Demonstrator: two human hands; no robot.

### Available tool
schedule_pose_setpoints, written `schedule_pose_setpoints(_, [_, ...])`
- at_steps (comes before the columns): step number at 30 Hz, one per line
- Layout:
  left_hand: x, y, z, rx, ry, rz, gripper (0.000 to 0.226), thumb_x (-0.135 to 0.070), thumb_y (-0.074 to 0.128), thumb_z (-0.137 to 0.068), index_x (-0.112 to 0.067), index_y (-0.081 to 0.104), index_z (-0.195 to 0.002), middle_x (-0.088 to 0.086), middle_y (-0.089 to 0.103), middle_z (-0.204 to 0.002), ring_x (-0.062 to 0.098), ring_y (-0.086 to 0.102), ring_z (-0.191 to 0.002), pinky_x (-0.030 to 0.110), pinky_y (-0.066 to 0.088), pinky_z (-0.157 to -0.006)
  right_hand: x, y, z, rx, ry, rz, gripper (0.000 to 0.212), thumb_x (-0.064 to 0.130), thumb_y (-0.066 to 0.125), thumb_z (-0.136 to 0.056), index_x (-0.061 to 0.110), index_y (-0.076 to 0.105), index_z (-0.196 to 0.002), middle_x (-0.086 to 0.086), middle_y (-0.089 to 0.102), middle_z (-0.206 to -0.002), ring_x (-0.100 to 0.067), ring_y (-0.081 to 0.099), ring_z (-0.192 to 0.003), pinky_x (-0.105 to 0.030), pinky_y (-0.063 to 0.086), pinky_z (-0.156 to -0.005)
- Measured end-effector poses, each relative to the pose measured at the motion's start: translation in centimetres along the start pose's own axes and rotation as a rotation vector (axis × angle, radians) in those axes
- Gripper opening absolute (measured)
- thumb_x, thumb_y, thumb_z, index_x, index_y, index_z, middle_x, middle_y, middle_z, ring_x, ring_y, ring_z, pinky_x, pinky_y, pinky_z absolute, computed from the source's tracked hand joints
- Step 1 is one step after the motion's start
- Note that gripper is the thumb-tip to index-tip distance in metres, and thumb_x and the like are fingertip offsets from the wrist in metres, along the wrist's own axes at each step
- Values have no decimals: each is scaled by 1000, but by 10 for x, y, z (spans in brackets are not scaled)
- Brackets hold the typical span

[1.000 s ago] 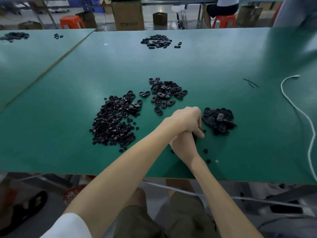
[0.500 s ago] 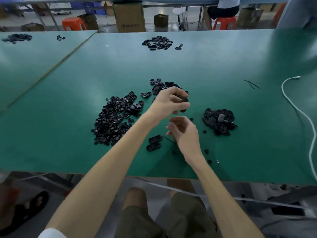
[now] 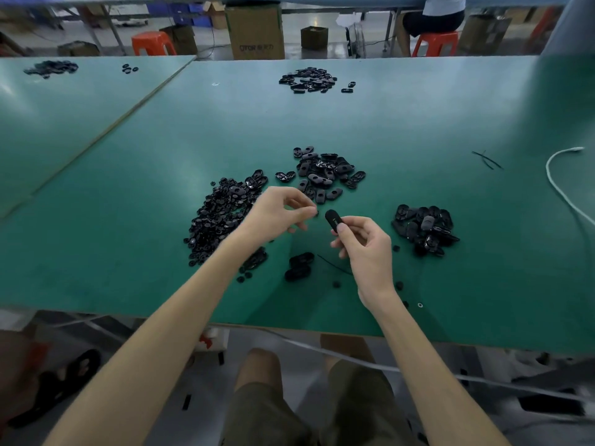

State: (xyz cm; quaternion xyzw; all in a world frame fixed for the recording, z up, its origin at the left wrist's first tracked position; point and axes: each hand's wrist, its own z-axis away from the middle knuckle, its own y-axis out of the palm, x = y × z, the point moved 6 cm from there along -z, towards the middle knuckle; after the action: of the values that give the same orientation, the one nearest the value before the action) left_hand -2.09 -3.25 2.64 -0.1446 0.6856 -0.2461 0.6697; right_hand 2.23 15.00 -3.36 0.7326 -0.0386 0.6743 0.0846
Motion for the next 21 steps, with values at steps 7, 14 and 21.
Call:
schedule_pose_setpoints(7, [37,-54,-2,-40,-112,-510,6,-11,75,-92,-17,74,-95,-3,71,-89,7,65,-81,20,47,-69,-1,-1,-1,19,3,-31,14,3,67,-99,14,70,-108,-5,76,-89,-15,72,-74,-25,53,-61])
schedule_pose_setpoints(14, [47,-32,0,55,-85,-573,8,-9,74,-94,-15,69,-95,-5,63,-87,6,59,-78,19,42,-64,-2,1,-1,35,2,-17,23,4,68,-98,22,75,-110,-2,77,-87,-11,71,-72,-23,54,-62])
schedule_pose_setpoints(21, [48,-33,-3,43,-108,-585,7,-10,71,-96,-13,65,-96,-2,64,-91,11,61,-82,32,51,-77,-4,1,-1,33,4,-9,20,4,69,-97,19,75,-109,-2,78,-88,-12,71,-73,-22,53,-61])
